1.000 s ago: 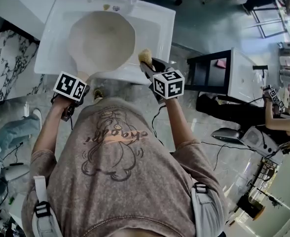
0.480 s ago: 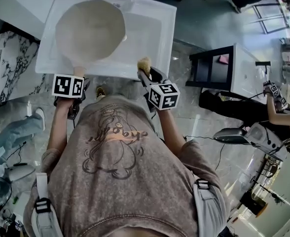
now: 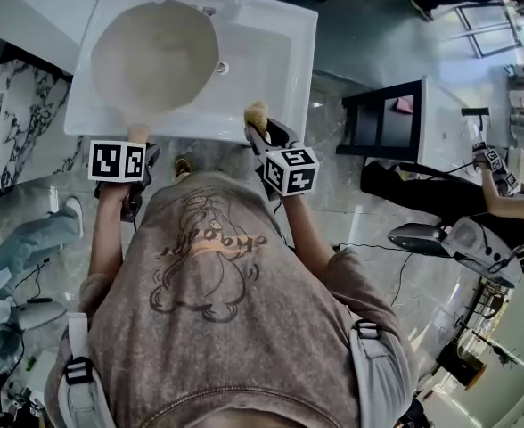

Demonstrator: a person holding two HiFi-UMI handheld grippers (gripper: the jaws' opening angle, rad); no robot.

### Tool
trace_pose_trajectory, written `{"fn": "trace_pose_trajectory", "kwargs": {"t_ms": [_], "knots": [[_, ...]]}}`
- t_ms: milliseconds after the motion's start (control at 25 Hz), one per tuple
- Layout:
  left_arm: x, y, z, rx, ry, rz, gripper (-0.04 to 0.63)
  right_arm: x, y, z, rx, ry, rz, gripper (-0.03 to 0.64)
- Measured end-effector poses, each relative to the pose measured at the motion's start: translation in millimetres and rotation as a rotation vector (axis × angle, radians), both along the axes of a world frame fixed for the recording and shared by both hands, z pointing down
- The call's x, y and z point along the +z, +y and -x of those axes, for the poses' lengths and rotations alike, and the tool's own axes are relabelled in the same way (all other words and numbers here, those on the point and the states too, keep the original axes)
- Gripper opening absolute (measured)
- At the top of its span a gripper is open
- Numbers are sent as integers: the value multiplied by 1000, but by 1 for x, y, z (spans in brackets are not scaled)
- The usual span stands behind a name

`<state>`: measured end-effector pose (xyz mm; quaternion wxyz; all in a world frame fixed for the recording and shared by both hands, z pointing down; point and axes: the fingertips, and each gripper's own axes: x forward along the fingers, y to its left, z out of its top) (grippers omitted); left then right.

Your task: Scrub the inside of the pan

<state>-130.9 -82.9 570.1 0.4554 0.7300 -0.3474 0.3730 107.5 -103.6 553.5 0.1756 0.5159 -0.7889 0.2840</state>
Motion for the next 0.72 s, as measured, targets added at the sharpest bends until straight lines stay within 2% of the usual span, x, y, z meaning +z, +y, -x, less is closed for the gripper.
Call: {"fn": "trace_pose_trajectory", "kwargs": {"t_ms": [440, 720], "knots": [[-3, 1, -5, -21, 53, 18, 95, 2, -6, 2, 9, 4, -9, 155], [-4, 2, -4, -18, 45, 24, 97, 3, -9, -1, 7, 12, -4, 155]]}}
